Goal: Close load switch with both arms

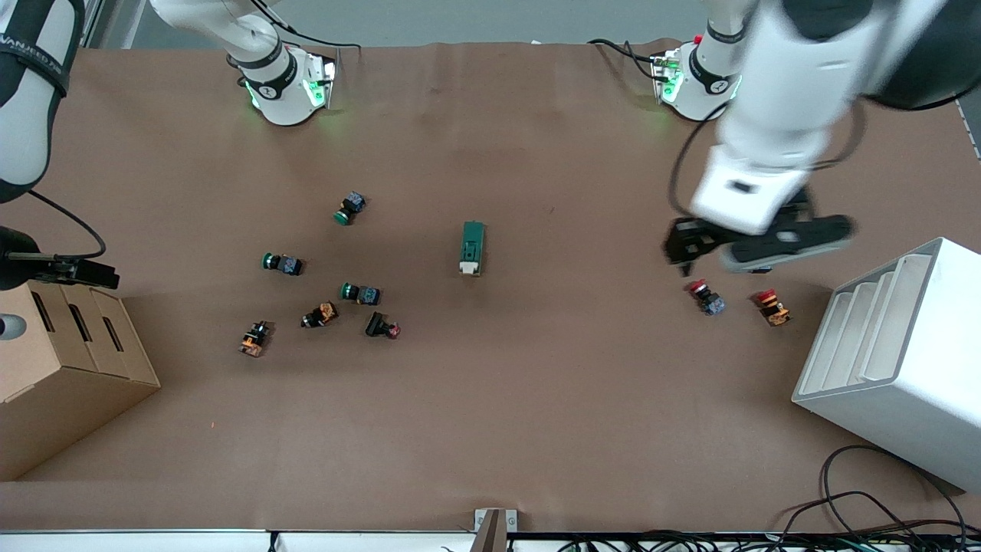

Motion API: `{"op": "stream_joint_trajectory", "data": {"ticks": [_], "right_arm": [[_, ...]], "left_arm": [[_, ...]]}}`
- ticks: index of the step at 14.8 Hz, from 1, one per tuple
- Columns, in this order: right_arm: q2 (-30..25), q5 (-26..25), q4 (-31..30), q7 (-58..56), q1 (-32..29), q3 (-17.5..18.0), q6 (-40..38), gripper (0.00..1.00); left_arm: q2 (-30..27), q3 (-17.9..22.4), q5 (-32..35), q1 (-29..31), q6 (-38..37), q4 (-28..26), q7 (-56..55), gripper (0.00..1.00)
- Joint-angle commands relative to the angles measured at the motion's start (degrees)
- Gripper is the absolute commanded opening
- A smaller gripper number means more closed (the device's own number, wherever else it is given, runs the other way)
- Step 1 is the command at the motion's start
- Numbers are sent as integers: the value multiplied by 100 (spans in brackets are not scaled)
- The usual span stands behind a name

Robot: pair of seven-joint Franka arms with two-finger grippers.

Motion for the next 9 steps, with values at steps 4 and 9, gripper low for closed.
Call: {"op": "stream_joint_trajectory", "data": {"ticks": [4,9], "right_arm": [[-1086,-357,-952,134,-1331,1629,243,100],[-1897,-1000,-1912,529,-2045,2836,710,100]], "left_arm": [[-1002,834,-815,197,-629,-730,1952,100],[-1653,1000,-1273,470,-859,-1450,2804,100]]}}
